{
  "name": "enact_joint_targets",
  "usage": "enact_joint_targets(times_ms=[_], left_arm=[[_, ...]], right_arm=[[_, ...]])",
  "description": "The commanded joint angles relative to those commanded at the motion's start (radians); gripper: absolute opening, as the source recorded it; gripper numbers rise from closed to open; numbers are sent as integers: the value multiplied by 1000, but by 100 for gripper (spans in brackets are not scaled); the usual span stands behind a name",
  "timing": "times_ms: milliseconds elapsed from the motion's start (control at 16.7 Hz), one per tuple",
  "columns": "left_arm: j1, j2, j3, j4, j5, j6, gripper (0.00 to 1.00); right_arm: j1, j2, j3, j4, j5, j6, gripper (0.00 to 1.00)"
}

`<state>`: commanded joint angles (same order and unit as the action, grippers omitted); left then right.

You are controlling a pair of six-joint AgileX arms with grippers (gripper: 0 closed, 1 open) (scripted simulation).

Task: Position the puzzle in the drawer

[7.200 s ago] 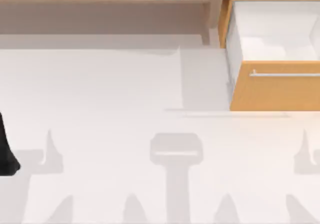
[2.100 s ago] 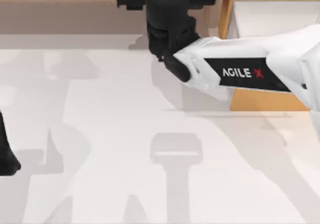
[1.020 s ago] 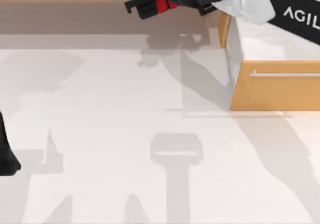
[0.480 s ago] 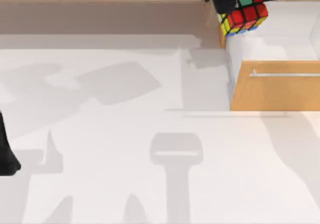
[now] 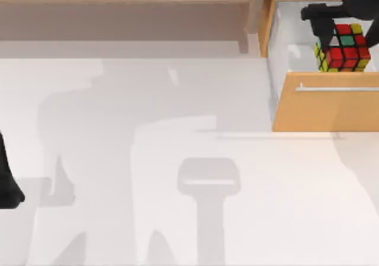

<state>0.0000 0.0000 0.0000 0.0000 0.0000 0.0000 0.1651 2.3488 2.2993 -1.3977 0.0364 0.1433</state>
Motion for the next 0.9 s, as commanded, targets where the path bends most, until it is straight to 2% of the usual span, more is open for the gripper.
enact_joint_targets(times_ms=[240, 600, 900], left_arm=[[0, 0, 0, 0, 0, 0, 100], [0, 0, 0, 0, 0, 0, 100], [0, 0, 0, 0, 0, 0, 100]], right_arm=[[-32, 110, 24, -34, -31, 11, 0], [-33, 116, 25, -35, -33, 11, 0], [-33, 116, 25, -35, -33, 11, 38]])
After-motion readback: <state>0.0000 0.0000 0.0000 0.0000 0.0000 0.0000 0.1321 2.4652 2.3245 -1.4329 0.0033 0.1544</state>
